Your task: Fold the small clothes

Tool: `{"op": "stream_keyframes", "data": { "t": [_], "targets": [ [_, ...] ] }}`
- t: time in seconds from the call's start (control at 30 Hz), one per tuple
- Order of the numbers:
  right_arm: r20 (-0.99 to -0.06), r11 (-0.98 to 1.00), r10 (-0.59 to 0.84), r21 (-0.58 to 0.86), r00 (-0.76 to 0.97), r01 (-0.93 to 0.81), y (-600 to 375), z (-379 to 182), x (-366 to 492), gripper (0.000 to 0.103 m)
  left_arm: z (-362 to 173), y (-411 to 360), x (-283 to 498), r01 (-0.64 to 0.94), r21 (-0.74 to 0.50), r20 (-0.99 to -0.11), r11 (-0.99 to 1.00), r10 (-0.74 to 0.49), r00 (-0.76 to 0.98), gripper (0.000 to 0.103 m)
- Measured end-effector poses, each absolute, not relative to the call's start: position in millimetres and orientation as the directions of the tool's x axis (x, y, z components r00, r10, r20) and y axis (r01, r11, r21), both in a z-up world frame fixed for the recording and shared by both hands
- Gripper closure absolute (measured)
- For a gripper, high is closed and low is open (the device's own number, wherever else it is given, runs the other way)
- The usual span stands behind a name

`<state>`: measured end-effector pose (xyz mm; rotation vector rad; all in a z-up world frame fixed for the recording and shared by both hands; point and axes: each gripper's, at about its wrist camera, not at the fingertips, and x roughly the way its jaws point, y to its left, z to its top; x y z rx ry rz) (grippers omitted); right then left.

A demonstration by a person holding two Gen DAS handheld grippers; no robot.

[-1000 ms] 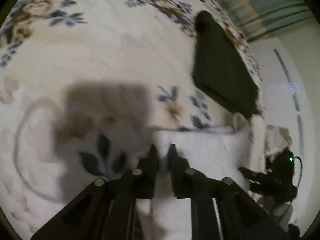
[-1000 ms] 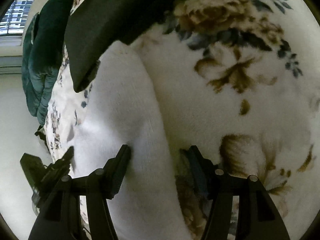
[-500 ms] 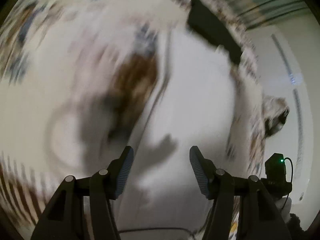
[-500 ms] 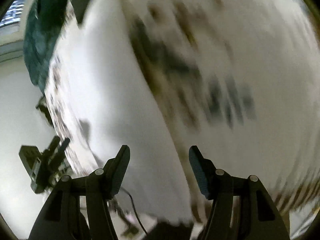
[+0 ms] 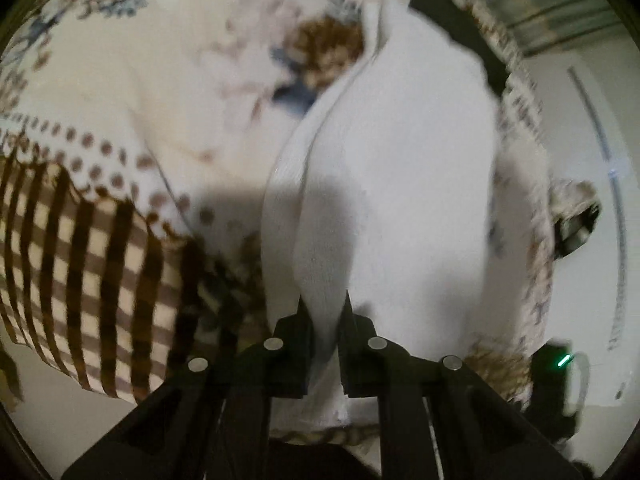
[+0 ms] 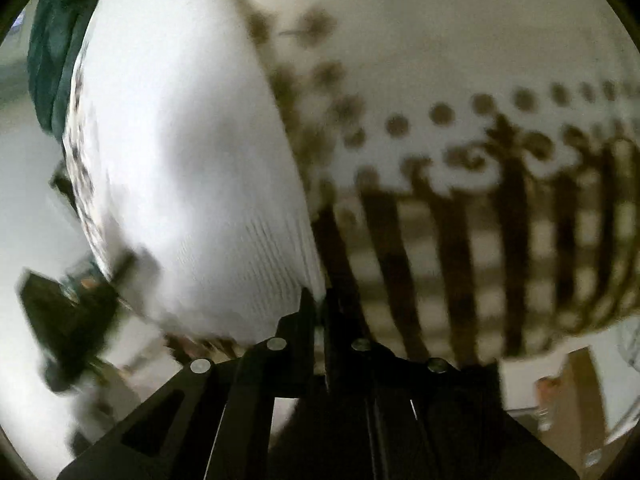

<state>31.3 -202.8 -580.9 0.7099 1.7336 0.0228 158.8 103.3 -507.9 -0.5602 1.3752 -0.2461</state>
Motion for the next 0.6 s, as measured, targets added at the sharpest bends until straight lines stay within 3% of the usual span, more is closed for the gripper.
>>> {"op": "stream_keyframes", "data": {
  "t": [0.07, 0.17, 0.23, 0.3, 0.33, 0.4, 0.47, 0.5, 0.57, 0.6],
  "targets": [
    [-0.889, 0.835, 0.436, 0.344, -0.137, 0.429, -199, -583, 19, 0.101, -498, 105, 162, -0.146, -0.522, -0.846, 0.84, -0.489, 0.215, 0.095],
    [-0.863, 0.813, 0.49, 0.401, -0.124, 0.421, -186, -579, 15, 0.101, -525, 112, 157, -0.142, -0.451, -0.888, 0.881, -0.426, 0.173, 0.095],
    [-0.845, 0.82, 0.515, 0.437, -0.144, 0.37, -165, -578, 18, 0.101, -544, 122, 155, -0.2, -0.503, -0.863, 0.841, -0.479, 0.16, 0.094],
    [-0.872, 0.861, 0.454, 0.377, -0.182, 0.341, -151, -592, 20, 0.101, -553, 130, 156, -0.225, -0.538, -0.843, 0.812, -0.518, 0.147, 0.088],
    [-0.896, 0.888, 0.405, 0.338, -0.181, 0.311, -144, -601, 26, 0.1, -555, 135, 154, -0.238, -0.554, -0.833, 0.798, -0.534, 0.146, 0.08],
    [-0.862, 0.845, 0.478, 0.4, -0.167, 0.356, -143, -612, 34, 0.097, -552, 143, 150, -0.253, -0.559, -0.829, 0.79, -0.538, 0.153, 0.061],
    [-0.824, 0.802, 0.543, 0.454, -0.159, 0.388, -149, -613, 38, 0.081, -545, 154, 145, -0.245, -0.586, -0.81, 0.772, -0.556, 0.186, 0.042],
    [-0.81, 0.788, 0.568, 0.482, -0.149, 0.382, -151, -609, 39, 0.074, -545, 154, 143, -0.245, -0.6, -0.8, 0.762, -0.567, 0.196, 0.039],
    [-0.799, 0.769, 0.589, 0.507, -0.124, 0.389, -158, -604, 40, 0.045, -553, 157, 144, -0.236, -0.63, -0.777, 0.74, -0.598, 0.195, 0.038],
    [-0.788, 0.753, 0.606, 0.527, -0.106, 0.394, -165, -604, 39, 0.042, -556, 158, 147, -0.231, -0.636, -0.772, 0.736, -0.608, 0.187, 0.038]
  ]
}}
